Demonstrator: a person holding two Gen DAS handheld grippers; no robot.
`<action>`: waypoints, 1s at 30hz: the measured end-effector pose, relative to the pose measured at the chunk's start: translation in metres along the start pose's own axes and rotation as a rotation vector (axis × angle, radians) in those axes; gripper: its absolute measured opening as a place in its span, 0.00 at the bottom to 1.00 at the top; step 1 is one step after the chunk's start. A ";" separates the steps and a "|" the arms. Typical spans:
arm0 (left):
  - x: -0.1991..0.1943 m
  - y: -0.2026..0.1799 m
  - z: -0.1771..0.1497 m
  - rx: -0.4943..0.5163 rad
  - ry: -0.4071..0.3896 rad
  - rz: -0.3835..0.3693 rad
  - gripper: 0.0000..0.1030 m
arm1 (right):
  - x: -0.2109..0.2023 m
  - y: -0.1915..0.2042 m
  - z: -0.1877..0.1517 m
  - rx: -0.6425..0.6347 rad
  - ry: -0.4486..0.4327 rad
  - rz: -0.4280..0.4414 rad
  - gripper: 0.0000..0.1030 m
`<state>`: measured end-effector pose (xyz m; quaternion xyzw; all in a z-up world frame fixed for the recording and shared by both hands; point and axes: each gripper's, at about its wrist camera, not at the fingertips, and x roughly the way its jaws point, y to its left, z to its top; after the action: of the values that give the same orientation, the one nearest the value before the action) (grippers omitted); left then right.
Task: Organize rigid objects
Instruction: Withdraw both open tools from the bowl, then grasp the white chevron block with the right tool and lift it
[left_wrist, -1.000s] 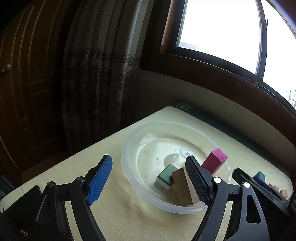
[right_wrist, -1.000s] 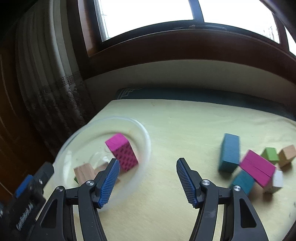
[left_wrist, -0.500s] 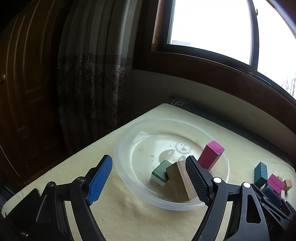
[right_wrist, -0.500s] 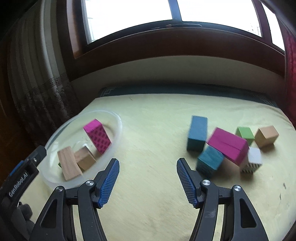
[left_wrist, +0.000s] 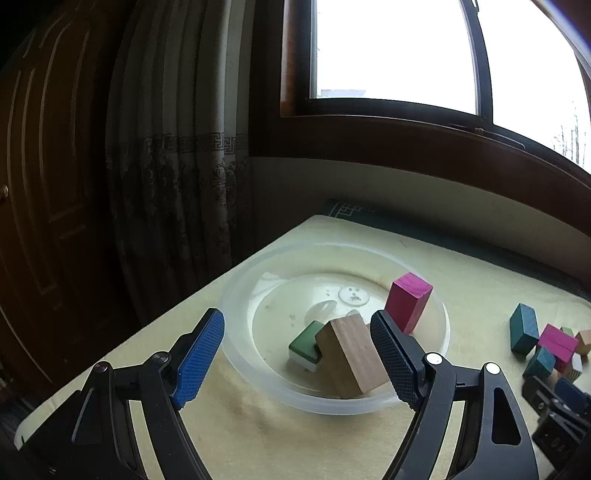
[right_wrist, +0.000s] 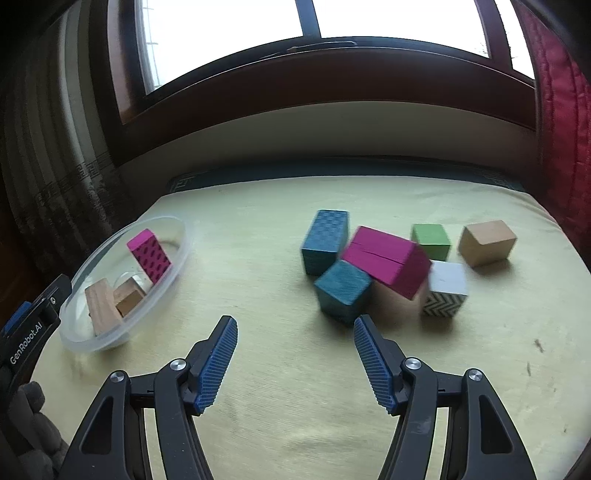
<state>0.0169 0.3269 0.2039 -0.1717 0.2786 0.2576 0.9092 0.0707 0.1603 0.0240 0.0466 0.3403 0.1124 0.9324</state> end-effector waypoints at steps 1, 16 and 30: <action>0.000 -0.001 0.000 0.005 0.001 0.001 0.80 | -0.001 -0.003 0.000 0.006 0.000 -0.004 0.67; -0.001 -0.020 -0.006 0.075 0.000 -0.040 0.80 | -0.016 -0.063 0.002 0.124 -0.024 -0.084 0.68; -0.003 -0.046 -0.008 0.161 0.039 -0.146 0.80 | 0.006 -0.099 0.022 0.168 0.032 -0.103 0.68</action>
<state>0.0375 0.2850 0.2073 -0.1229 0.3028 0.1642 0.9307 0.1069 0.0655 0.0215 0.1051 0.3653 0.0362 0.9242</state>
